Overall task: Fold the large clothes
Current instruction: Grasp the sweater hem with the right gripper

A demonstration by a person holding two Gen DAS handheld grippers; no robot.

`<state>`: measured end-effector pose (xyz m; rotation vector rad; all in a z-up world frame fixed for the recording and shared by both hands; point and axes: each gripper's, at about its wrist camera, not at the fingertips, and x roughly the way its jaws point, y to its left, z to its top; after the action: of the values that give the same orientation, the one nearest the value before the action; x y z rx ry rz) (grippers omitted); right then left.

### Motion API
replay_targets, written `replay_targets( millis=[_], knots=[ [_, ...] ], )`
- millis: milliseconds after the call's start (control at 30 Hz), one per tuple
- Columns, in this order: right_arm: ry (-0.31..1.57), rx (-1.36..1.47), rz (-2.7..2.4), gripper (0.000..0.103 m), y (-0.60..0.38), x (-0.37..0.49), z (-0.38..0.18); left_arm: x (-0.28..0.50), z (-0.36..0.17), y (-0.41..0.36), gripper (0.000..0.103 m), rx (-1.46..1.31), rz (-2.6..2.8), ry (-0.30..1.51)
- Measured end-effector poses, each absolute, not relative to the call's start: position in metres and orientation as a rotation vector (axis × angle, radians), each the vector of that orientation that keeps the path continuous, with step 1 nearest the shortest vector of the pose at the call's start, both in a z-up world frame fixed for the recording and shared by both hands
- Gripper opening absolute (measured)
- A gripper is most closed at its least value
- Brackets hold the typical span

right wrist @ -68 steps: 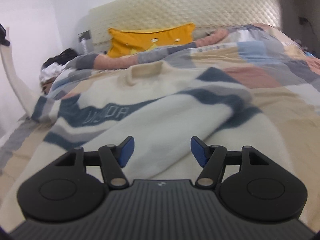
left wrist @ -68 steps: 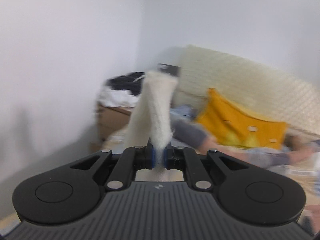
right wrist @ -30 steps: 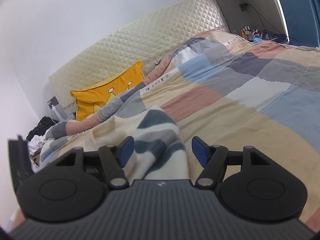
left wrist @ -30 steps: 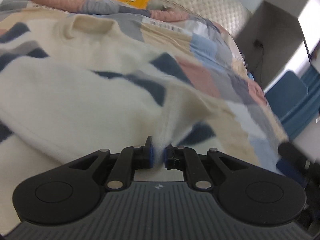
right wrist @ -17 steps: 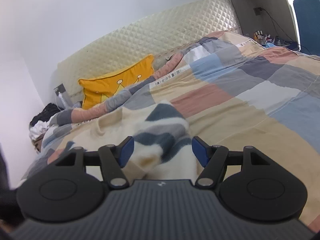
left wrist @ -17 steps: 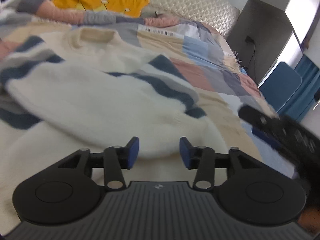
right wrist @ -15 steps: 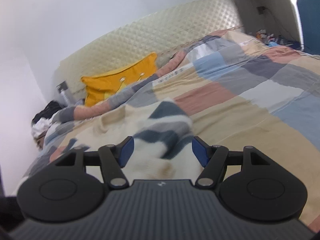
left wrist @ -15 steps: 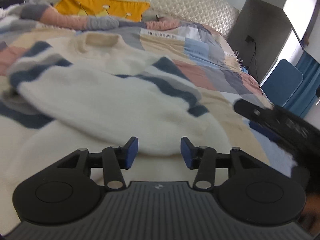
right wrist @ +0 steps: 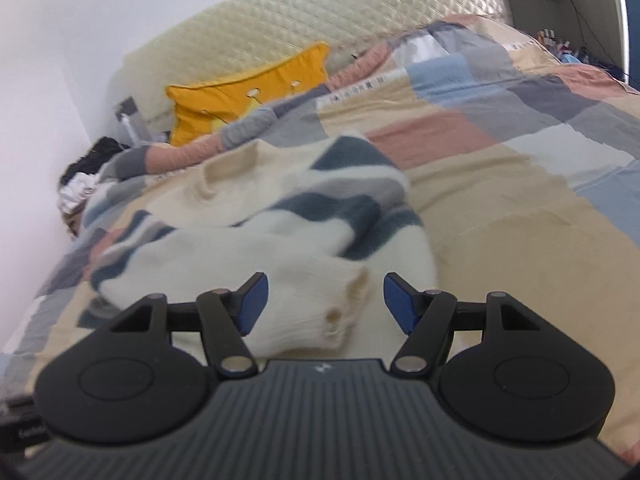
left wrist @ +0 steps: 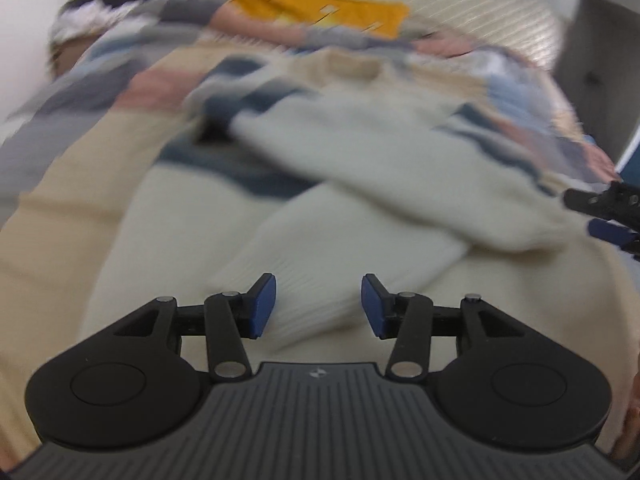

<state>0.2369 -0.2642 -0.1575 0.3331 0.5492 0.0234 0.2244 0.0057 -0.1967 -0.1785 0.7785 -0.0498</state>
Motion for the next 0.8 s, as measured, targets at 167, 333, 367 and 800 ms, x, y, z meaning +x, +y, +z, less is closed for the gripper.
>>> replay_targets(
  millis=[167,333,367,800],
  knots=[
    [0.574,0.319,0.011,0.067,-0.26,0.259,-0.171,0.223,-0.199,0.017,0.053,-0.214,-0.019,0.786],
    [0.632,0.273,0.011,0.066,-0.25,0.273,-0.191,0.224,-0.203,0.013,0.053,-0.193,0.005,0.788],
    [0.659,0.268,0.008,0.064,-0.251,0.275,-0.199,0.223,-0.203,0.013,0.053,-0.198,0.01,0.786],
    [0.619,0.46,-0.01,0.065,-0.278,0.241,-0.192,0.192,-0.182,0.078,0.053,-0.511,0.222,0.748]
  ],
)
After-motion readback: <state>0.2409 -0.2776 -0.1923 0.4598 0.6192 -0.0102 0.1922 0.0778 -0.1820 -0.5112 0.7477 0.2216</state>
